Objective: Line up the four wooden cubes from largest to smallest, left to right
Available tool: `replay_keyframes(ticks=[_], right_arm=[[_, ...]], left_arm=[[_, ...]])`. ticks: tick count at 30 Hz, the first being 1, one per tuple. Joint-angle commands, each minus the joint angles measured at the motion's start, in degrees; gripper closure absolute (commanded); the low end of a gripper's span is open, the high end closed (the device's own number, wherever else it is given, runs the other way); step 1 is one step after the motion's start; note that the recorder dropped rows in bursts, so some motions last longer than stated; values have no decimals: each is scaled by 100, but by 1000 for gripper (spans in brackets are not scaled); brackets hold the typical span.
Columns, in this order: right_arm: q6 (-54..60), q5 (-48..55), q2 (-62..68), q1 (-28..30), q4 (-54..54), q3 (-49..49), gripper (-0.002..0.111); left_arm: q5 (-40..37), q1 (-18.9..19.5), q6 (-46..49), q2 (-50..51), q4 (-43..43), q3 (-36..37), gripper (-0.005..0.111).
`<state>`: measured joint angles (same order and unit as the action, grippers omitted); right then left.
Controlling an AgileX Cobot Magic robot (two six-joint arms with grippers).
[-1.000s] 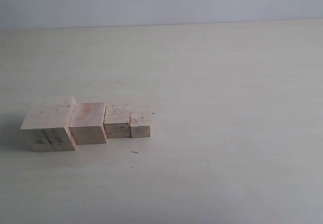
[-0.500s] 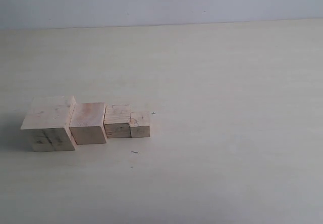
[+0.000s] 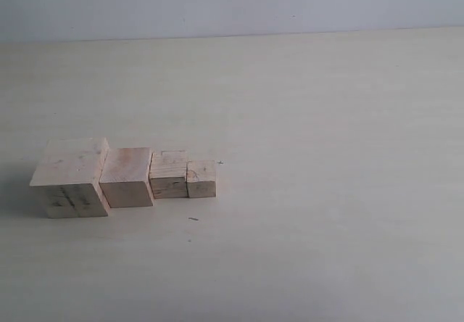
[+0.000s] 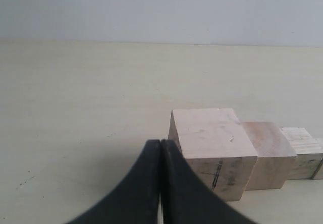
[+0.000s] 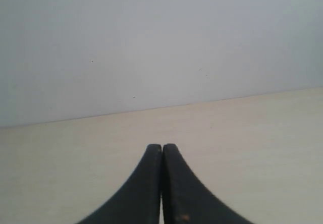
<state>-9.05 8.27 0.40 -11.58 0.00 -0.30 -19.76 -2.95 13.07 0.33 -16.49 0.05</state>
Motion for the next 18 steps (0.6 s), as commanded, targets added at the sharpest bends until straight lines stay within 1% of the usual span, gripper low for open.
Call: replay_keyframes(ticks=[1,8,11,18], right_arm=[[-1,-83,-40,40,0,30,108],[-1,-83,-40,40,0,30,108],[-1,-83,-40,40,0,30,108],[-1,-83,-40,40,0,30,108]], left_arm=[[41,-48,5,-33,-25,-5,107],[41,-48,5,-33,-25,-5,107],[500,-48,6,-33,-10,-5,107],[551,-48,6,-33,-10,-5,107]])
